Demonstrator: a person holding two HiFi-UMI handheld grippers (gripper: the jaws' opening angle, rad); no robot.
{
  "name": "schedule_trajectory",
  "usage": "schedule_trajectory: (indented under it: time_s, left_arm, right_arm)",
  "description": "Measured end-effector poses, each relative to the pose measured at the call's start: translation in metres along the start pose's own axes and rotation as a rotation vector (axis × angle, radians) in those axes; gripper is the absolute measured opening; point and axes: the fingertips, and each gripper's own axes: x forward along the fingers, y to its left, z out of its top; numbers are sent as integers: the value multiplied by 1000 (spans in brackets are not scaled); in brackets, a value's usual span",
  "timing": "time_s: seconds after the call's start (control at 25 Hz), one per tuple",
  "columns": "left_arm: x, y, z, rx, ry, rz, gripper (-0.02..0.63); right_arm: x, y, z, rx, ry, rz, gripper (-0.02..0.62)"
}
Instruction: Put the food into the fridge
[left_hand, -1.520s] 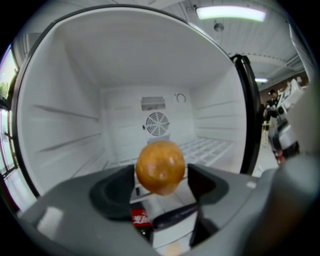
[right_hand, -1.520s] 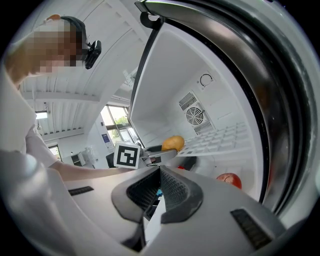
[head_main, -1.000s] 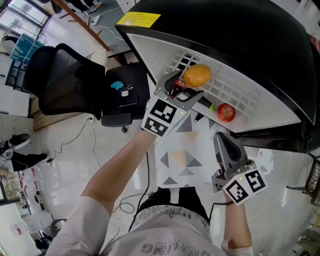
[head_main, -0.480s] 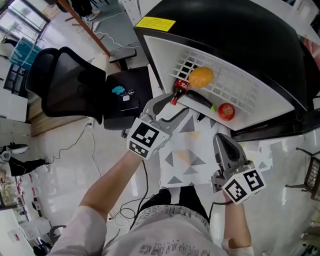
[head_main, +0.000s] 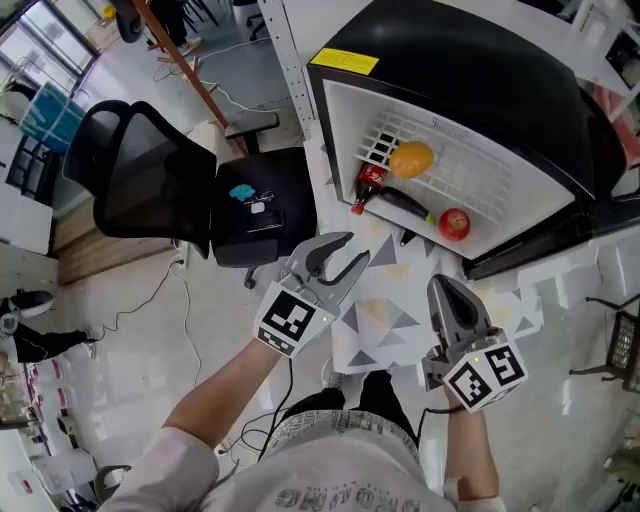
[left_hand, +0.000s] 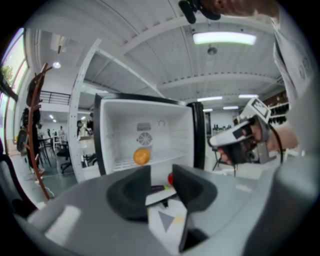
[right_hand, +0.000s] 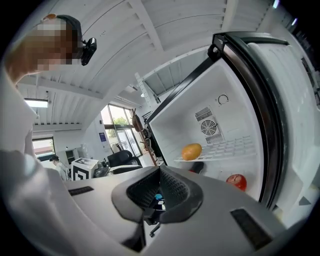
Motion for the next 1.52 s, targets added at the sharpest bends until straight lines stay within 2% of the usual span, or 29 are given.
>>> schedule_trajectory:
  time_s: [0.84, 1.08, 1.52]
  left_arm:
    - [-84, -21, 17, -71, -78, 34, 41]
    - [-93, -24, 17, -86, -87, 29, 11]
    - [-91, -26, 21, -90, -94, 2, 6]
  right_arm:
    - [-34, 59, 4, -72, -57, -11, 2]
    - [-36, 63, 5, -96, -60, -10, 2]
    - [-33, 63, 7, -114, -53, 9, 2]
